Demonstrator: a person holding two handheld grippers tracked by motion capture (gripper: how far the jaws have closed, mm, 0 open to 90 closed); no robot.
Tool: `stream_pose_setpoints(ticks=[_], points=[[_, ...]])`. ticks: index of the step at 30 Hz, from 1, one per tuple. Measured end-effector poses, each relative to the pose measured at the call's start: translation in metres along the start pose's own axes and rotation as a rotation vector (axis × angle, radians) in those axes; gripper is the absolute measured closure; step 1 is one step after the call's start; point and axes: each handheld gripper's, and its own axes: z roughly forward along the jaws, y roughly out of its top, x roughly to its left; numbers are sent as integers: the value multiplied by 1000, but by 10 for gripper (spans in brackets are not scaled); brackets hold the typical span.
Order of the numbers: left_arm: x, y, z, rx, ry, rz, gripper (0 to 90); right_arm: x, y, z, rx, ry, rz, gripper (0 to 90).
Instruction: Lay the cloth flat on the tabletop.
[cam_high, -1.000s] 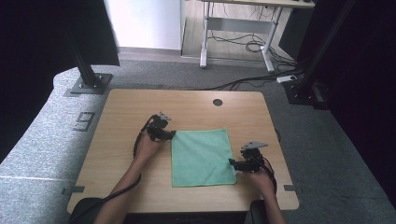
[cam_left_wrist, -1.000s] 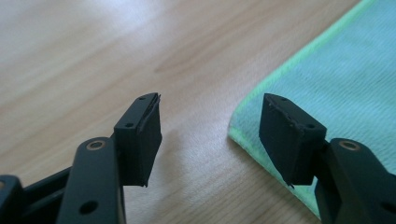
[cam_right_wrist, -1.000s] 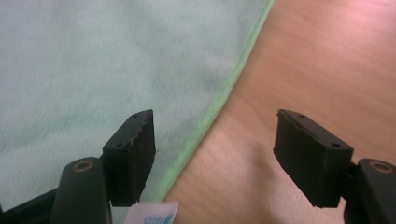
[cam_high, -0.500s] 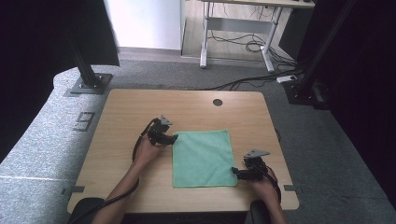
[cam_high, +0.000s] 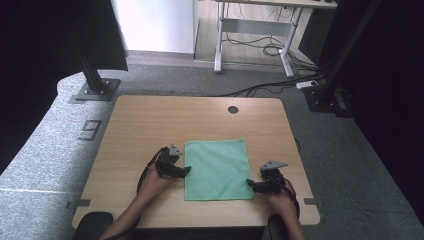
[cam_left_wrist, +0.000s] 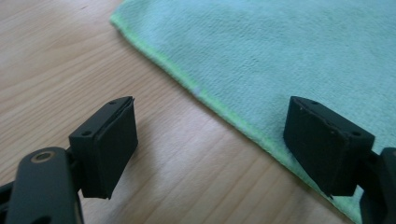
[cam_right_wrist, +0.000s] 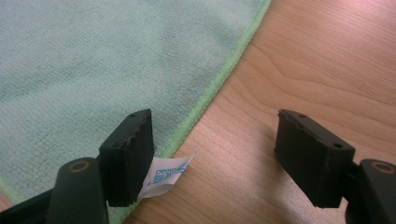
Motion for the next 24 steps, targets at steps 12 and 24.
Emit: stream_pose_setpoints(ticks=[12, 24], points=[[38, -1, -1, 21, 52, -82, 169, 8, 25, 26, -14, 14, -16, 230], [75, 10, 6, 45, 118, -109, 168, 12, 54, 54, -14, 21, -27, 224]])
